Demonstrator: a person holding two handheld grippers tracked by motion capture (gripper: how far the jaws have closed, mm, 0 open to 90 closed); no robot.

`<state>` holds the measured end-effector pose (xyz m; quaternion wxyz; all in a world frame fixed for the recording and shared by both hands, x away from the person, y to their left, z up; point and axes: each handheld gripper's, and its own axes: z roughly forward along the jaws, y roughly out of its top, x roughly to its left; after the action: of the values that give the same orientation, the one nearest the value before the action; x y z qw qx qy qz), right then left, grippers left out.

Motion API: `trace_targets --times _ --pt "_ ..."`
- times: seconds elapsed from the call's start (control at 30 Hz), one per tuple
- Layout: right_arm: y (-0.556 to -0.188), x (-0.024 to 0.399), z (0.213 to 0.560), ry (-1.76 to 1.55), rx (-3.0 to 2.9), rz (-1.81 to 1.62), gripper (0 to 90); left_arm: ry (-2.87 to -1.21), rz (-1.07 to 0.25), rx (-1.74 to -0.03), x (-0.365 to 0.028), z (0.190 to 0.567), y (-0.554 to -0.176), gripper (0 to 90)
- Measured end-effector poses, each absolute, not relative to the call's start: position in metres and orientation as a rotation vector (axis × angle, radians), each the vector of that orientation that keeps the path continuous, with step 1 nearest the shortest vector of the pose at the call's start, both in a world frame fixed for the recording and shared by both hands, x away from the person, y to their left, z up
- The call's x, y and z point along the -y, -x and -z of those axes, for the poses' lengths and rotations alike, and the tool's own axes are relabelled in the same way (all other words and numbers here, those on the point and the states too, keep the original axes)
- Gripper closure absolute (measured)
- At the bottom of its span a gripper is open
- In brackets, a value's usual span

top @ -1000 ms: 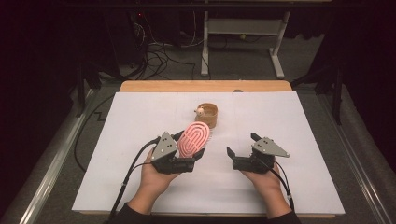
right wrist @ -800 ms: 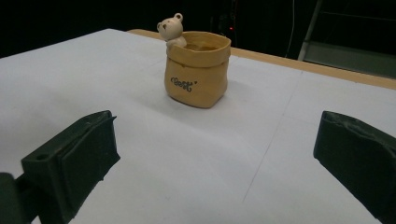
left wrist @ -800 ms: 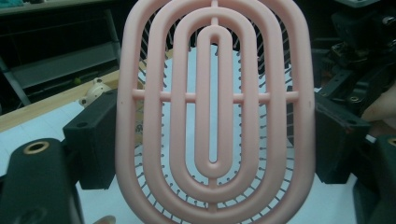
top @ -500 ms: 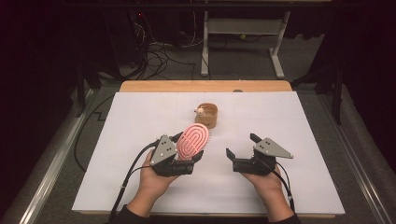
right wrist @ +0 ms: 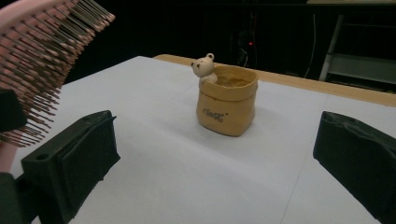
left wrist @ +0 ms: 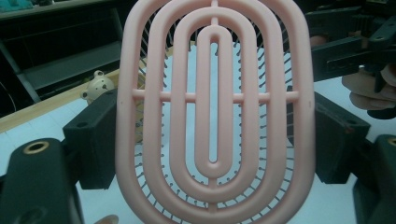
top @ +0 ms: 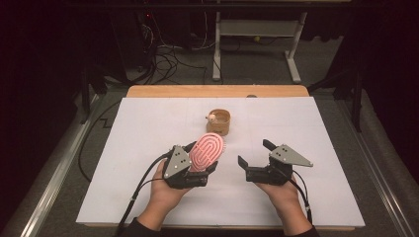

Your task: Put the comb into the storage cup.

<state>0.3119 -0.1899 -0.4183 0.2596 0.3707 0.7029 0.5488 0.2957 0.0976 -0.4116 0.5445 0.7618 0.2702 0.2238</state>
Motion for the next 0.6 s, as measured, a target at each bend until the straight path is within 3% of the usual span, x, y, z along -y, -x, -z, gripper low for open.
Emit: trace_targets --times 0.6 --pt "-0.298 0.169 0.396 -0.927 -1.904 -1.614 0.1 -1.828 -0.560 -0.632 -0.089 0.414 -0.291 18.1"
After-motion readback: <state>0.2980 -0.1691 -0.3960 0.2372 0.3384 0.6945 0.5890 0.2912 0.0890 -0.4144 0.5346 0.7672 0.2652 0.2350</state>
